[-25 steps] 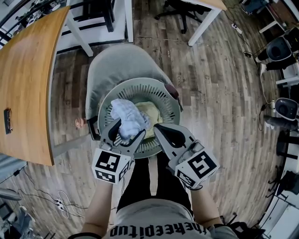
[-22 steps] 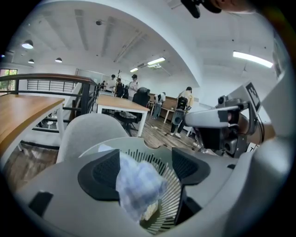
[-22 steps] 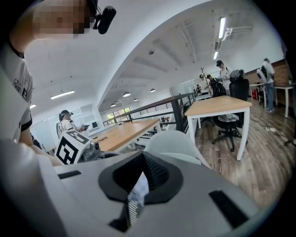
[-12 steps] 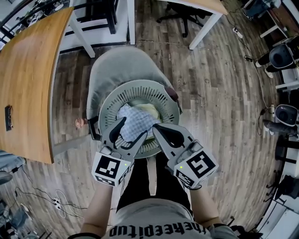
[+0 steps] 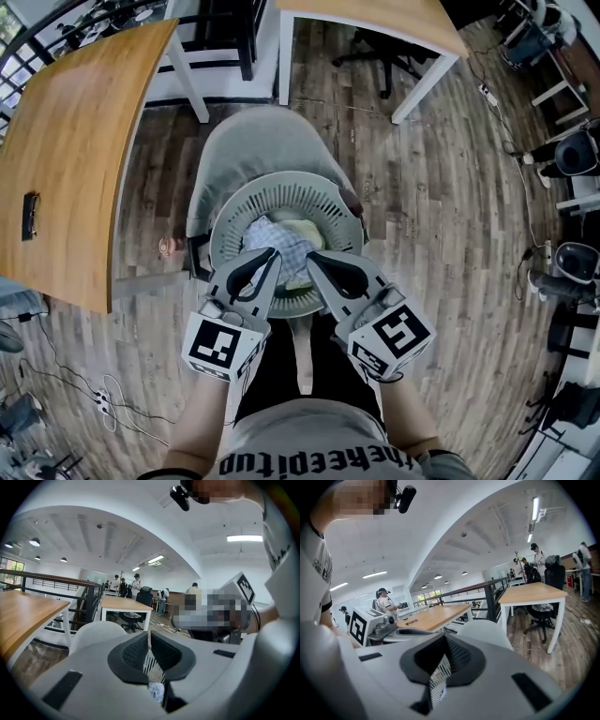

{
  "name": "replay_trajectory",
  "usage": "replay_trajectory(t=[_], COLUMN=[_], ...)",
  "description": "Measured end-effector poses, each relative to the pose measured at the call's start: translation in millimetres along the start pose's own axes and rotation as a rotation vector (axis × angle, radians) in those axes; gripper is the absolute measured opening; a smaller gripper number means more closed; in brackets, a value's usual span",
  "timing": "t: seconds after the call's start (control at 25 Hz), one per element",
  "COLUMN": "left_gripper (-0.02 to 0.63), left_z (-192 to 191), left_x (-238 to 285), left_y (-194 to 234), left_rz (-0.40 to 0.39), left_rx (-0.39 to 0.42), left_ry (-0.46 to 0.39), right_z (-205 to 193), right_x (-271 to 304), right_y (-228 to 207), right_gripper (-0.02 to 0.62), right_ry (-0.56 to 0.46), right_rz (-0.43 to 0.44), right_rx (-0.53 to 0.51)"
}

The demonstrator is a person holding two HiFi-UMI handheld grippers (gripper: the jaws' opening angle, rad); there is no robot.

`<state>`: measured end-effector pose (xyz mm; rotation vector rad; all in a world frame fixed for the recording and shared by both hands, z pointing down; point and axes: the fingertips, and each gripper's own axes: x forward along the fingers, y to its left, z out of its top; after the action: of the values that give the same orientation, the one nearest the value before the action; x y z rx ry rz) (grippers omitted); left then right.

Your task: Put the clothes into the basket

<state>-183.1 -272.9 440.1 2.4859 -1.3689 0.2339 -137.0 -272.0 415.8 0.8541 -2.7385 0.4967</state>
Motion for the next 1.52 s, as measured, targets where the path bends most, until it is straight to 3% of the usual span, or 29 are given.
replay_trajectory(t=[0.56,1.52], left_gripper=[0.014,0.014], left_z=[54,93], left_x=[-33,-60], left_y=[-19,-47], left_rz=[0.106,0.234], left_rx=[-0.007,0.021], left_ry=[-0.115,-0.217], right_z=[34,69], right_x=[-17,-37], right_y=[25,47], right_gripper=[0.011,0.011], right_ry=[-0.032,-0.1], right_rz=[0.117,0.271], right_rx=[-0.098,-0.201])
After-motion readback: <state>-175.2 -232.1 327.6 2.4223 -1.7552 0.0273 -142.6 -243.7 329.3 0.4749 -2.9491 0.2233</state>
